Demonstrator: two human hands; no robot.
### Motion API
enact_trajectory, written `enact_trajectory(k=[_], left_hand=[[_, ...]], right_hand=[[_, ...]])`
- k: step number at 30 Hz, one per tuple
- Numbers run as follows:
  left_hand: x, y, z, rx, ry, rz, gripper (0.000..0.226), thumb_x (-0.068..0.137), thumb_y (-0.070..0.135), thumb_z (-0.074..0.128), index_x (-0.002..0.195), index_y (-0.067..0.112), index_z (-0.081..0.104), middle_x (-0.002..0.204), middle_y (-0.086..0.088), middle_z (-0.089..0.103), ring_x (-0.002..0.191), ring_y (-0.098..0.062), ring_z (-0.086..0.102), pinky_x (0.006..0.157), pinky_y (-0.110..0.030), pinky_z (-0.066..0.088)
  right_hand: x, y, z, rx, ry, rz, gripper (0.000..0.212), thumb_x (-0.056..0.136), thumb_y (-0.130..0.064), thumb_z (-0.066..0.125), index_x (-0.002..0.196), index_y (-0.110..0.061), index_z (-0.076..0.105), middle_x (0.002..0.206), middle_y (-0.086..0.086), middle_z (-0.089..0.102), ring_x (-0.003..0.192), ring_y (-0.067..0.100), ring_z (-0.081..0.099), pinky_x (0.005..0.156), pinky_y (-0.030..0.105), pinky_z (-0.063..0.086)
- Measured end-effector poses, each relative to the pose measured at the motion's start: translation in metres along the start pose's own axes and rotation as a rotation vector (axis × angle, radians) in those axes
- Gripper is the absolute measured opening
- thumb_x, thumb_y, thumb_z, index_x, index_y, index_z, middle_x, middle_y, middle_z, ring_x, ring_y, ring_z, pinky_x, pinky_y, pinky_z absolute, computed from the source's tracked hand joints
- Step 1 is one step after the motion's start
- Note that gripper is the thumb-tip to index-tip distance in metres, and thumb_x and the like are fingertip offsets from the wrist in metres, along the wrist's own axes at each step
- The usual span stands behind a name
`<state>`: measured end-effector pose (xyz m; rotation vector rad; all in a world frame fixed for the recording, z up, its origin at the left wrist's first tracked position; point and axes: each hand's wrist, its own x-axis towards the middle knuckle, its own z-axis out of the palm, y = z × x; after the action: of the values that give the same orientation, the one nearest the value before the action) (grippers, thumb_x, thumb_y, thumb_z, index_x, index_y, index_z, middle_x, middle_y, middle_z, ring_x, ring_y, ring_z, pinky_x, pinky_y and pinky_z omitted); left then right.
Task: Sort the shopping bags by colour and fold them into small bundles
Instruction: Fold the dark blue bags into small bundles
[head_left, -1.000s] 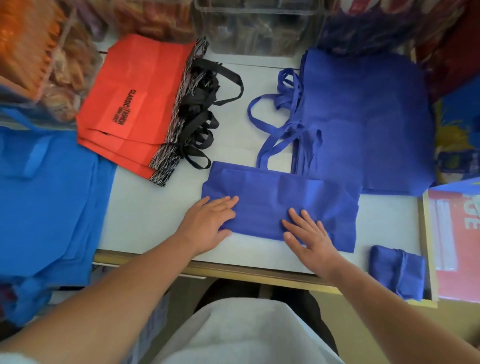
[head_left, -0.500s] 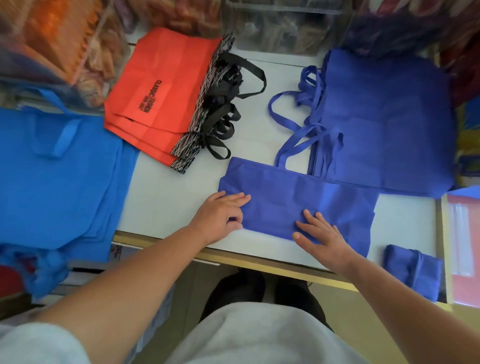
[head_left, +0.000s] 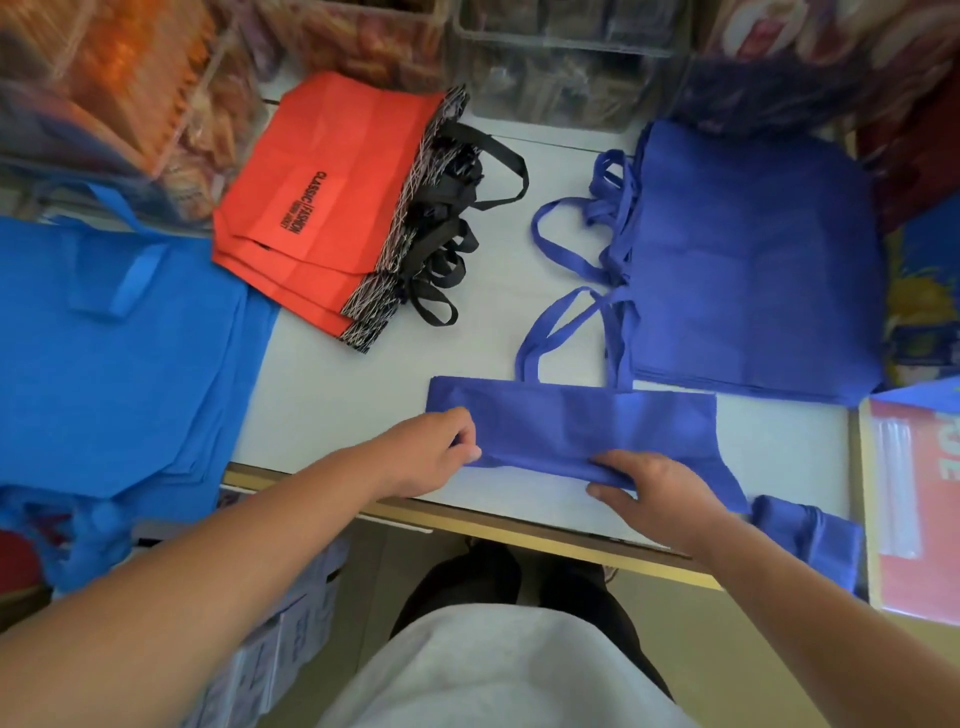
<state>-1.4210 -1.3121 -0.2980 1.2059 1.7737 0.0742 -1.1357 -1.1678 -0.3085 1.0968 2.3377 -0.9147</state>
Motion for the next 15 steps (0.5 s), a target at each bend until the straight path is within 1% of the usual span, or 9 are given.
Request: enact_trajectory(k=[2,4,5,6,7,9,11,13,15], left_hand=[[-0.004,-0.006,-0.002,0.008,0.026,0.005,0.023,0.101,0.051,0.053,0.099,0.029,0.048,0.097,0.006,0.063,0.085,-0.017,0.06,0.082,-0.038,0.051],[-0.002,-0.01,-0.002,0.031,0.044,0.035,0.032,0.094,0.059,0.059,0.107,0.032,0.05,0.104,0.011,0.063,0.09,-0.014,0.06,0.084,-0.036,0.051],[0.001,-0.012,-0.001,0.06,0.052,0.051,0.031,0.093,0.059,0.06,0.108,0.033,0.052,0.104,0.011,0.063,0.089,-0.014,0.06,0.084,-0.036,0.051],[0.006,-0.013,0.0,0.08,0.073,0.06,0.028,0.095,0.057,0.059,0.107,0.032,0.055,0.1,0.009,0.064,0.087,-0.016,0.06,0.083,-0.037,0.052],[0.01,-0.013,0.0,0.075,0.104,0.055,0.024,0.097,0.053,0.057,0.103,0.03,0.058,0.095,0.007,0.065,0.084,-0.018,0.06,0.081,-0.038,0.052],[0.021,-0.013,-0.003,0.01,0.203,0.037,0.02,0.097,0.047,0.061,0.094,0.028,0.059,0.084,0.004,0.064,0.078,-0.018,0.059,0.074,-0.036,0.051],[0.035,-0.013,-0.008,-0.05,0.295,0.004,0.021,0.092,0.046,0.068,0.09,0.028,0.059,0.08,0.007,0.064,0.076,-0.018,0.059,0.07,-0.035,0.049],[0.045,-0.011,-0.01,0.001,0.366,-0.05,0.025,0.089,0.048,0.071,0.095,0.027,0.058,0.087,0.007,0.063,0.082,-0.02,0.059,0.07,-0.036,0.048],[0.054,-0.006,-0.006,0.203,0.519,-0.064,0.035,0.085,0.048,0.074,0.103,0.021,0.059,0.099,0.002,0.06,0.093,-0.025,0.056,0.075,-0.039,0.046]], right_hand=[[0.0,0.005,-0.02,0.05,-0.141,0.0,0.027,0.098,-0.051,0.06,0.12,-0.036,0.066,0.108,-0.018,0.069,0.101,0.012,0.063,0.087,0.023,0.048],[0.003,0.012,-0.035,0.104,-0.182,0.039,0.014,0.097,-0.05,0.061,0.095,-0.037,0.067,0.085,-0.018,0.065,0.082,0.01,0.059,0.074,0.019,0.045],[0.006,0.017,-0.04,0.128,-0.173,0.068,0.021,0.096,-0.051,0.063,0.084,-0.034,0.065,0.074,-0.015,0.06,0.072,0.01,0.055,0.067,0.019,0.043],[0.008,0.021,-0.045,0.16,-0.153,0.101,0.027,0.094,-0.053,0.065,0.078,-0.03,0.063,0.069,-0.012,0.056,0.067,0.011,0.052,0.065,0.022,0.043],[0.011,0.026,-0.049,0.178,-0.113,0.143,0.031,0.091,-0.055,0.068,0.077,-0.028,0.064,0.068,-0.011,0.056,0.065,0.011,0.052,0.065,0.025,0.045],[0.011,0.036,-0.058,0.144,0.024,0.239,0.035,0.086,-0.063,0.069,0.082,-0.029,0.066,0.075,-0.013,0.064,0.071,0.012,0.06,0.069,0.03,0.05],[0.008,0.051,-0.063,0.079,0.182,0.341,0.034,0.085,-0.068,0.066,0.09,-0.034,0.067,0.088,-0.015,0.067,0.083,0.014,0.062,0.071,0.031,0.05],[0.006,0.067,-0.06,0.116,0.306,0.385,0.039,0.088,-0.065,0.065,0.105,-0.03,0.07,0.104,-0.008,0.068,0.095,0.019,0.062,0.075,0.032,0.047],[0.008,0.078,-0.055,0.217,0.367,0.424,0.047,0.089,-0.059,0.068,0.117,-0.021,0.069,0.118,-0.001,0.063,0.105,0.024,0.06,0.08,0.033,0.045]])
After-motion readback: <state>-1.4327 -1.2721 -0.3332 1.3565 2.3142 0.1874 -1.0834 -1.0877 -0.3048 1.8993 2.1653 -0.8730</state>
